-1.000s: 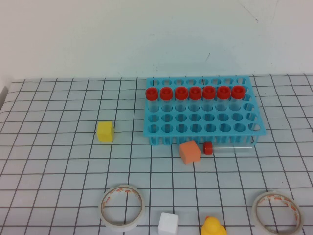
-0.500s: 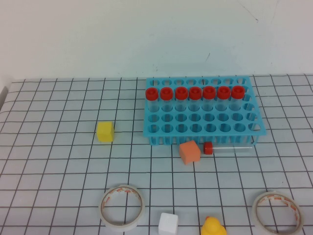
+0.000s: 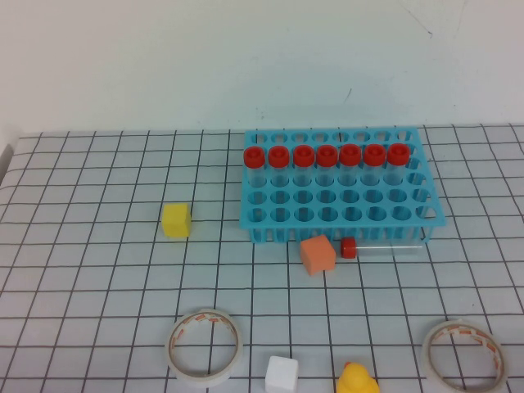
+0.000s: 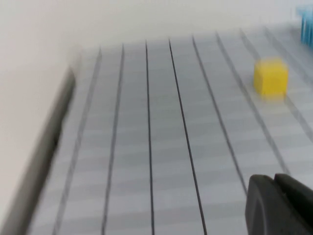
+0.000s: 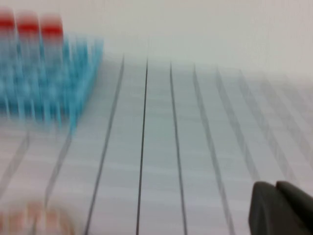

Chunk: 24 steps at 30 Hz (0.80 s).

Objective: Place the test tubes

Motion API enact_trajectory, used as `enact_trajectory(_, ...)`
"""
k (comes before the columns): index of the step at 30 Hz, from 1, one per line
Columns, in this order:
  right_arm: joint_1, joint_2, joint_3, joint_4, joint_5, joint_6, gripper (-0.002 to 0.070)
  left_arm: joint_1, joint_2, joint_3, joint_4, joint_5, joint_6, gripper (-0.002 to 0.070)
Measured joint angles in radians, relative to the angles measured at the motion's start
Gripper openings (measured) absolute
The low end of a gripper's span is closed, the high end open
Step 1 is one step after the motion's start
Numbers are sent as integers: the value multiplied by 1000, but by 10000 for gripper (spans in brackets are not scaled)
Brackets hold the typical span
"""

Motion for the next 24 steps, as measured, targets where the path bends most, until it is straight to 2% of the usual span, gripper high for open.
enact_trajectory(9, 0, 0, 0, 0, -582, -1, -1, 0, 0, 0, 4, -542, 1, -1)
enact_trajectory(14, 0, 0, 0, 0, -780, 9, -1, 0, 0, 0, 6, -698, 1, -1)
enact_trajectory(16, 0, 0, 0, 0, -797, 15, -1, 0, 0, 0, 6, -723, 1, -1)
enact_trajectory(19, 0, -1, -9, -3, -770, 134, -1, 0, -2, 0, 6, -751, -4, -1)
enact_trajectory(21, 0, -1, -52, -29, -650, 190, -1, 0, -2, -24, 6, -653, -4, -1)
enact_trajectory(24, 0, 15, -182, -144, -386, 244, -1, 0, -2, -146, 6, -393, -4, -1)
